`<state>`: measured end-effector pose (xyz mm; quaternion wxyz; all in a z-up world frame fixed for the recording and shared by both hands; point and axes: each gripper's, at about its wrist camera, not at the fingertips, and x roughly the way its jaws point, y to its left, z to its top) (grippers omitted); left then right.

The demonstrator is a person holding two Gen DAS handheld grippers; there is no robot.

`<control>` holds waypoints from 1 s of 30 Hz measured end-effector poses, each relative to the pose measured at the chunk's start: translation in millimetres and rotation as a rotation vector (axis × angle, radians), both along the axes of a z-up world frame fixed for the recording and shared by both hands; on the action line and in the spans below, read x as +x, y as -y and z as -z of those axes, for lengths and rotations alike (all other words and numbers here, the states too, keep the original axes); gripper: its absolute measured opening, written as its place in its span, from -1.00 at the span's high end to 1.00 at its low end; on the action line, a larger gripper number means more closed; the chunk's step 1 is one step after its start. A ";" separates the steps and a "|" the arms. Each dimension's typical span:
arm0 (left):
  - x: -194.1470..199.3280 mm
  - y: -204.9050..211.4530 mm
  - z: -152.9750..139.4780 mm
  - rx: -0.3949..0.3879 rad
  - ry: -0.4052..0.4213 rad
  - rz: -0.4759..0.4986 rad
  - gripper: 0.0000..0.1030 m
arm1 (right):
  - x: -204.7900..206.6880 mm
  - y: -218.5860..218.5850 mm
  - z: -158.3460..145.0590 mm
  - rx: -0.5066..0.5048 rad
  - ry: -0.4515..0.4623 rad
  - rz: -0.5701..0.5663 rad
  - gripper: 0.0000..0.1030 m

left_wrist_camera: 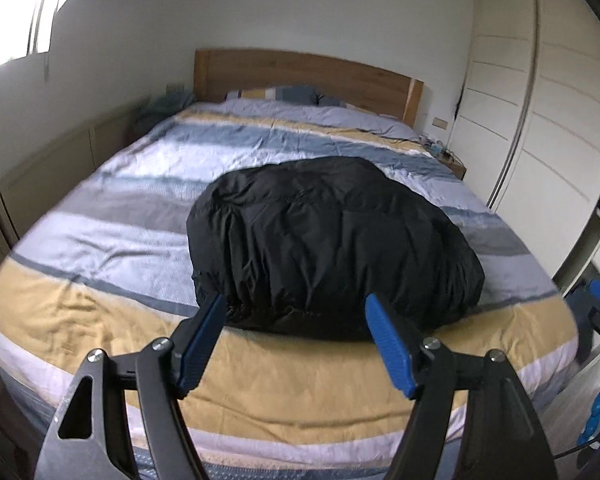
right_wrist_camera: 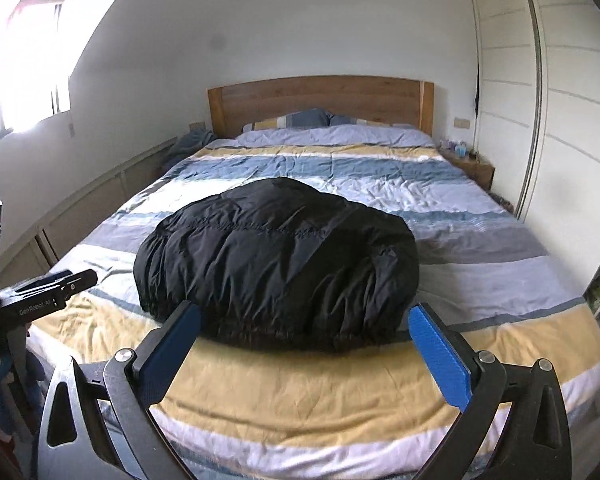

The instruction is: Fold large clothes

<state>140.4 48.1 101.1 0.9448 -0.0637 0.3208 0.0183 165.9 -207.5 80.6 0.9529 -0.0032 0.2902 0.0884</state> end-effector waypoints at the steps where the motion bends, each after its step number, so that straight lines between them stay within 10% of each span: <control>1: -8.5 8.0 -4.0 0.022 0.015 0.002 -0.37 | -8.7 -1.4 -0.2 -0.007 0.010 -0.001 -0.98; 30: -59.2 49.0 -26.0 0.186 0.167 -0.110 -0.37 | -38.3 -17.6 9.7 -0.037 0.078 -0.006 -0.98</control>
